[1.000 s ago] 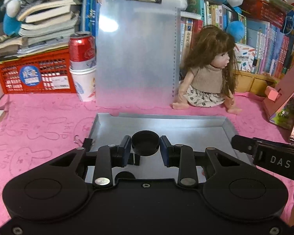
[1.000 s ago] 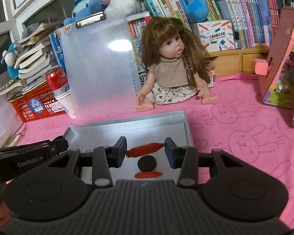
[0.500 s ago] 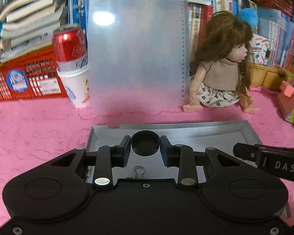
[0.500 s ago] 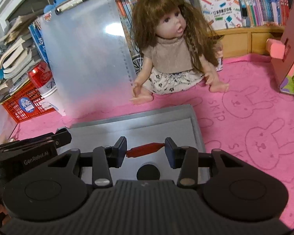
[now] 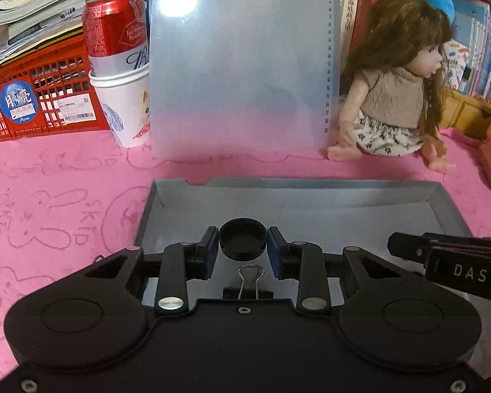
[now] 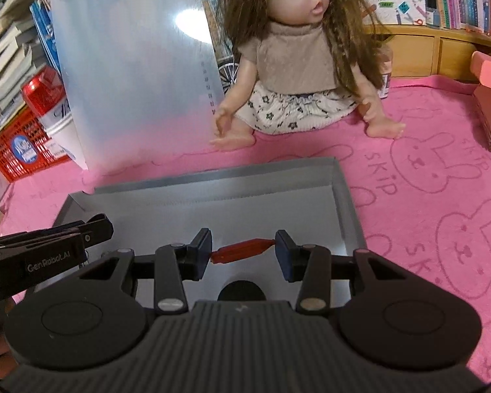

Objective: Organize rigid objects

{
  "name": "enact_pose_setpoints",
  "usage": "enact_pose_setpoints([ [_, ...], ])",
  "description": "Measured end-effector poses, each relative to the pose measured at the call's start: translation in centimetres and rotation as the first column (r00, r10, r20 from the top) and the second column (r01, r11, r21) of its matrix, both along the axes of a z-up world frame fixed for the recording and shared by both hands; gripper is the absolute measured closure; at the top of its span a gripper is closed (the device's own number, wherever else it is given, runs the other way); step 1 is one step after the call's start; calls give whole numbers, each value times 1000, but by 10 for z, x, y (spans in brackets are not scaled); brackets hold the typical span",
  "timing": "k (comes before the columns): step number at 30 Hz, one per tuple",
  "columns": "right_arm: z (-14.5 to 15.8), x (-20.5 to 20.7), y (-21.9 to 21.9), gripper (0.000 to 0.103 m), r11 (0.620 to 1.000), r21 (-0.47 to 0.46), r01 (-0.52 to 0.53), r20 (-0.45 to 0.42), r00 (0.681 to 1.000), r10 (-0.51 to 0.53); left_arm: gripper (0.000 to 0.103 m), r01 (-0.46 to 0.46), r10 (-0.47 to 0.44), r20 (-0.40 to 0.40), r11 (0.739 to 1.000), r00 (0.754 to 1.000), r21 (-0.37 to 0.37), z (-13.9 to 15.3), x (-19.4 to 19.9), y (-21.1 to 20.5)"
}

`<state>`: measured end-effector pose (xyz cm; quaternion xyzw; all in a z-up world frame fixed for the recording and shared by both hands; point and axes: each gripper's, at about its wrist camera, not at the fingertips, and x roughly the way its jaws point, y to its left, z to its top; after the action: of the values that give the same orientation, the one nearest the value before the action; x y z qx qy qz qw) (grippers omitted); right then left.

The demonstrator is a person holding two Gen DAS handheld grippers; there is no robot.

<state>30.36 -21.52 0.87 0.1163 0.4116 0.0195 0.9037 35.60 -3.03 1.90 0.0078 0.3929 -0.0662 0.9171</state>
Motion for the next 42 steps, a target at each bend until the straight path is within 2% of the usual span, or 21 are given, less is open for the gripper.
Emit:
enact_pose_setpoints([
  [12,-4,3,9,55,999,-49,-17,-13,1000,17,72,32,-33,14,999,999,37,-3,-7,-6],
  [14,-2,1,8,51,999,-34,-23,-4,1000,23,70,34,-34,19,999,999,25,0,-8,-4],
  [16,0,-2,8,40,999,-29,-24,7,1000,24,57,35,-35,29,999,999,19,4,-11,-2],
  [19,6,-8,7,39,999,-28,-24,17,1000,25,46,29,-31,56,999,998,36,12,-16,-2],
  [24,15,-22,5,36,999,-23,-22,38,999,23,38,27,-29,77,999,997,33,22,-30,2],
  [30,24,-49,6,27,998,-36,-48,81,995,51,27,29,-33,120,999,992,34,31,-61,9],
  [35,28,-77,7,23,995,-58,-80,118,989,86,27,41,-51,163,997,985,62,29,-97,13],
  [42,29,-119,9,19,989,-81,-127,157,978,139,26,76,-80,200,997,976,30,31,-146,20],
])
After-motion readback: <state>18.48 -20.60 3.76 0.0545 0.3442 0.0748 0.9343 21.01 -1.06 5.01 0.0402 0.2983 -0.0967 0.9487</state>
